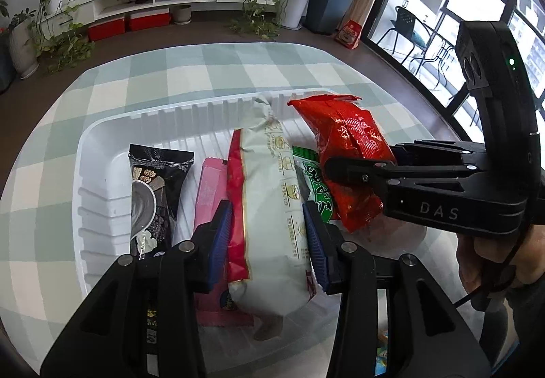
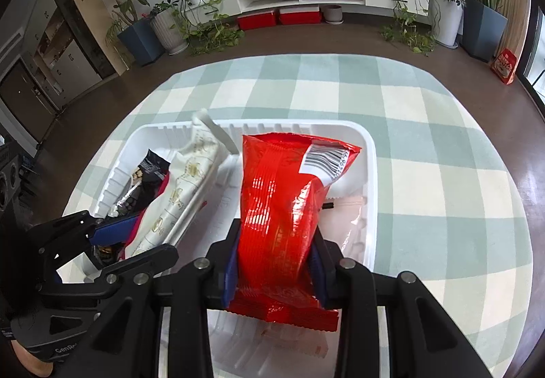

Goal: Organize snacks
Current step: 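Carry both bags over the white tray and lower them in, then open both tools and withdraw them back over the snack pile, then grasp the red patterned wrapper with the left tool while the right tool grasps the gold biscuit pack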

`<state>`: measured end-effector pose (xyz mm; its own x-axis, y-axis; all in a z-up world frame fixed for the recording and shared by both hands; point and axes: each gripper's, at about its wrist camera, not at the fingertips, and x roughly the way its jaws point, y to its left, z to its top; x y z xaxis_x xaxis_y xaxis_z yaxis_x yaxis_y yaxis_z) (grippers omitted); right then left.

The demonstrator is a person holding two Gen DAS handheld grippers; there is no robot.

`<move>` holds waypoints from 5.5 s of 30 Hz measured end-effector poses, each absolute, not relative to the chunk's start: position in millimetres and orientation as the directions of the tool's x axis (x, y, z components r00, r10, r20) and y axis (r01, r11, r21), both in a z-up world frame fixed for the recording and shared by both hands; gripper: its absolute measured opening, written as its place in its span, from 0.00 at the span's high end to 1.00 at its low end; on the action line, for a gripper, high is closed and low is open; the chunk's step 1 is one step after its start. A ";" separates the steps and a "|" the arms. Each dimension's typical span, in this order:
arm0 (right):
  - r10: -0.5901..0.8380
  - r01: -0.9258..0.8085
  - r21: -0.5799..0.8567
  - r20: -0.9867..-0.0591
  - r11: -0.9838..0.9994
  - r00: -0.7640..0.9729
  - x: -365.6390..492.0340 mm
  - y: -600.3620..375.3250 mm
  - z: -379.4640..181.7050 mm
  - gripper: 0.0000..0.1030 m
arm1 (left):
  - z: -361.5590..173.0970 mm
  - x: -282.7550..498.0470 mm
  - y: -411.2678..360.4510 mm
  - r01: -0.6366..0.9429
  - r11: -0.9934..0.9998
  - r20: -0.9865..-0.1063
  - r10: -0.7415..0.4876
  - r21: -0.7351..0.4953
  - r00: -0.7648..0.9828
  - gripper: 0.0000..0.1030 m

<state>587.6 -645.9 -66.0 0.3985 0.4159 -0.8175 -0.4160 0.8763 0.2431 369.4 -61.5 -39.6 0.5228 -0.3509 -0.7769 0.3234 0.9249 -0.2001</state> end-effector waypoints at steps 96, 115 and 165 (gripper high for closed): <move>0.526 -0.279 0.446 -0.711 0.850 0.466 294.4 -730.6 -79.0 0.14 | -63.4 90.1 -2.9 0.227 0.936 -0.801 -0.348 -0.268 0.487 0.32; 0.506 -0.298 0.409 -0.715 0.862 0.483 291.6 -725.5 -79.0 0.14 | -65.1 94.5 -24.7 0.254 0.953 -0.841 -0.269 -0.163 0.470 0.66; 0.382 -0.368 0.240 -0.839 0.898 0.386 304.8 -673.0 -87.5 0.61 | -67.6 67.8 2.4 0.316 0.901 -0.785 -0.420 -0.298 0.456 0.81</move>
